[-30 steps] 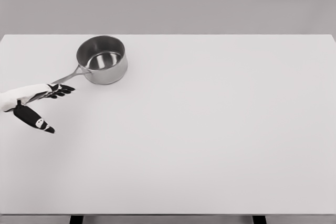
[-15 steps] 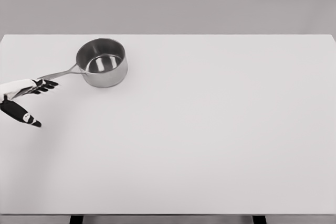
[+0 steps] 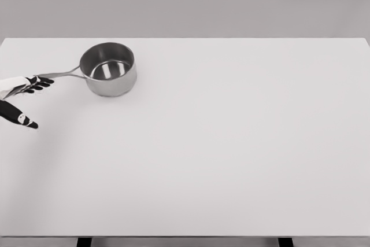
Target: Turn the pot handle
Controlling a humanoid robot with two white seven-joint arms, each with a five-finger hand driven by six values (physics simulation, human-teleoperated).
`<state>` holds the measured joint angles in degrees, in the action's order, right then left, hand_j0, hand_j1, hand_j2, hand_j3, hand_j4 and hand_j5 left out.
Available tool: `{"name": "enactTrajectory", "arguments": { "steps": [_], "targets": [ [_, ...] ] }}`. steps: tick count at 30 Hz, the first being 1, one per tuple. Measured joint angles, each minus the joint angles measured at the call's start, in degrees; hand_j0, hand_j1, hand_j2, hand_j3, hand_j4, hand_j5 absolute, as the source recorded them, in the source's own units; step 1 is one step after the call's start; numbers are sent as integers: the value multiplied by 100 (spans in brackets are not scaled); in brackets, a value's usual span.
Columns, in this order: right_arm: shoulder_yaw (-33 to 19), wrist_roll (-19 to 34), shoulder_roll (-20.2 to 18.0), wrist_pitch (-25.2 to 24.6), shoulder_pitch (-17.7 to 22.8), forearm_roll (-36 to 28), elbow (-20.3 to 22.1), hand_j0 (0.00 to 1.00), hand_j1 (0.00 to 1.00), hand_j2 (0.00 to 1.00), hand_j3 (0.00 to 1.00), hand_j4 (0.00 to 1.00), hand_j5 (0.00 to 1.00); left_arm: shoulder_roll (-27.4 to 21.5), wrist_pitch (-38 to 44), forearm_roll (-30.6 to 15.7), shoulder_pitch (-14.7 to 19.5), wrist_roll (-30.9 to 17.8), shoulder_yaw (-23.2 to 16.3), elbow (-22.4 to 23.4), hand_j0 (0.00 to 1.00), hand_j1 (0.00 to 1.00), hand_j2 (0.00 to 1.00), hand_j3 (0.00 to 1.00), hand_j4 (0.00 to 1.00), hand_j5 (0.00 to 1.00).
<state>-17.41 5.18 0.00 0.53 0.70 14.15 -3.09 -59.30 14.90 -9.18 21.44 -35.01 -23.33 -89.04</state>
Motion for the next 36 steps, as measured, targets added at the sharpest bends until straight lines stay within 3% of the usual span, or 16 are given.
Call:
{"name": "enactTrajectory", "arguments": {
  "steps": [15, 36],
  "targets": [
    [0, 0, 0, 0, 0, 0, 1, 100, 100, 100, 100, 100, 100, 262, 1, 295, 70, 0, -14, 237, 100, 100, 100, 100, 100, 100],
    [0, 0, 0, 0, 0, 0, 1, 100, 100, 100, 100, 100, 100, 270, 12, 375, 88, 0, -42, -39, 100, 100, 100, 100, 100, 100]
  ]
}}
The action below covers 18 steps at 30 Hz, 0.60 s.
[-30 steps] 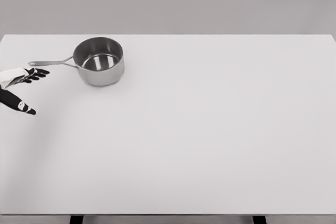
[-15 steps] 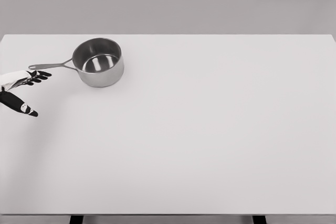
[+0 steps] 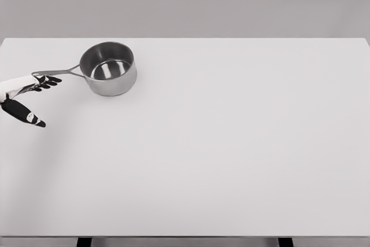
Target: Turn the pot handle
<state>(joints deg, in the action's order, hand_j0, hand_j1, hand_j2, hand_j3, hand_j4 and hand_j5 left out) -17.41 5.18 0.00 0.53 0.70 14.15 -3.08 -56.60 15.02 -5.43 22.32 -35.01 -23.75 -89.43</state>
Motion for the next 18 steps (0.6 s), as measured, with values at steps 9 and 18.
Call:
{"name": "enactTrajectory", "arguments": {
  "steps": [9, 18],
  "targets": [
    [0, 0, 0, 0, 0, 0, -1, 100, 100, 100, 100, 100, 100, 136, -1, 242, 149, 0, -20, 158, 100, 100, 100, 100, 100, 100],
    [0, 0, 0, 0, 0, 0, 1, 100, 100, 100, 100, 100, 100, 298, -1, 451, 299, 0, -25, 454, 100, 100, 100, 100, 100, 100]
  ]
}}
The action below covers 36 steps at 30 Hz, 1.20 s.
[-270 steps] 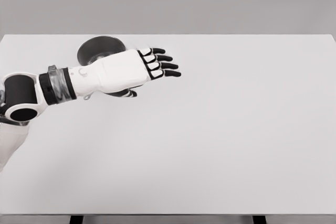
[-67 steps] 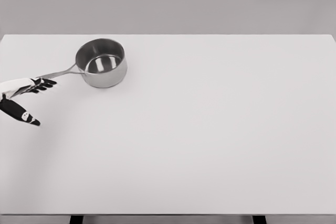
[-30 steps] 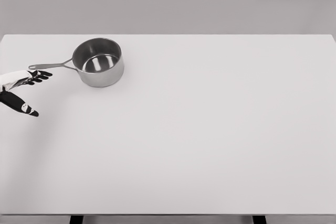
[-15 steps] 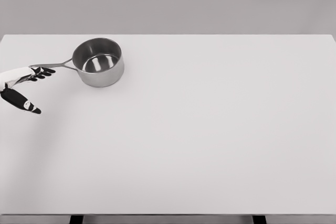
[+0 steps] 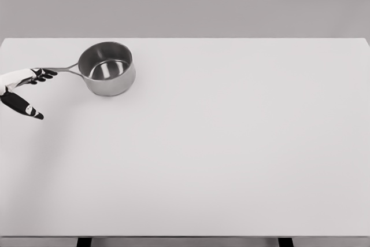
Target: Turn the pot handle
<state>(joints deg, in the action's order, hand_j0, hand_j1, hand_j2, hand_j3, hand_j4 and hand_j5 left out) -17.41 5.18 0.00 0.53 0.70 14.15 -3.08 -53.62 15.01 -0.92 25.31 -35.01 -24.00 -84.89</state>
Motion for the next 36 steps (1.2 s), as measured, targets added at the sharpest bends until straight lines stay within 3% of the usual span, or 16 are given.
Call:
{"name": "enactTrajectory", "arguments": {
  "steps": [24, 33, 36],
  "targets": [
    [0, 0, 0, 0, 0, 0, -2, 100, 100, 100, 100, 100, 100, 139, -8, 238, 202, 0, 8, 238, 100, 100, 100, 100, 100, 100],
    [0, 0, 0, 0, 0, 0, -1, 100, 100, 100, 100, 100, 100, 105, -29, 202, 114, 0, 11, 190, 100, 100, 100, 100, 100, 100],
    [0, 0, 0, 0, 0, 0, 0, 100, 100, 100, 100, 100, 100, 90, -38, 193, -61, 0, 12, 182, 100, 100, 100, 100, 100, 100]
  ]
}}
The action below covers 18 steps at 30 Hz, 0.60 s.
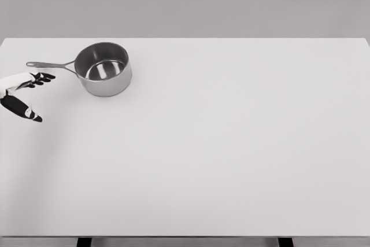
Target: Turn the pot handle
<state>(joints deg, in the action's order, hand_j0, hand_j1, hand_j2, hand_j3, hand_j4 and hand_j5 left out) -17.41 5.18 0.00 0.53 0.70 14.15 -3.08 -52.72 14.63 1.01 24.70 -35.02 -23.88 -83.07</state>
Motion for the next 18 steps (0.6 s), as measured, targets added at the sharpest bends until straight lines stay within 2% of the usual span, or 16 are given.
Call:
{"name": "enactTrajectory", "arguments": {
  "steps": [4, 9, 11, 14, 18],
  "targets": [
    [0, 0, 0, 0, 0, 0, 1, 100, 100, 100, 100, 100, 100, -89, -44, -169, -272, 0, 43, -384, 100, 100, 100, 100, 100, 100],
    [-1, 0, 0, 0, 0, 0, -1, 100, 100, 100, 100, 100, 100, -402, -928, -652, -729, -1, 331, -732, 100, 100, 100, 100, 100, 100],
    [-1, 0, 0, 0, 0, 0, -1, 100, 100, 100, 100, 100, 100, -459, -1261, -784, -984, -1, 660, -823, 100, 100, 100, 100, 100, 100],
    [0, 0, 0, 0, 0, 0, 1, 100, 100, 100, 100, 100, 100, -494, -1958, -1040, -1406, -1, 1390, -950, 100, 100, 100, 100, 100, 100],
    [0, 0, 0, 0, 0, 0, -2, 100, 100, 100, 100, 100, 100, -231, -3350, -1496, -1424, 0, 2331, -1196, 100, 100, 100, 100, 100, 100]
  ]
}}
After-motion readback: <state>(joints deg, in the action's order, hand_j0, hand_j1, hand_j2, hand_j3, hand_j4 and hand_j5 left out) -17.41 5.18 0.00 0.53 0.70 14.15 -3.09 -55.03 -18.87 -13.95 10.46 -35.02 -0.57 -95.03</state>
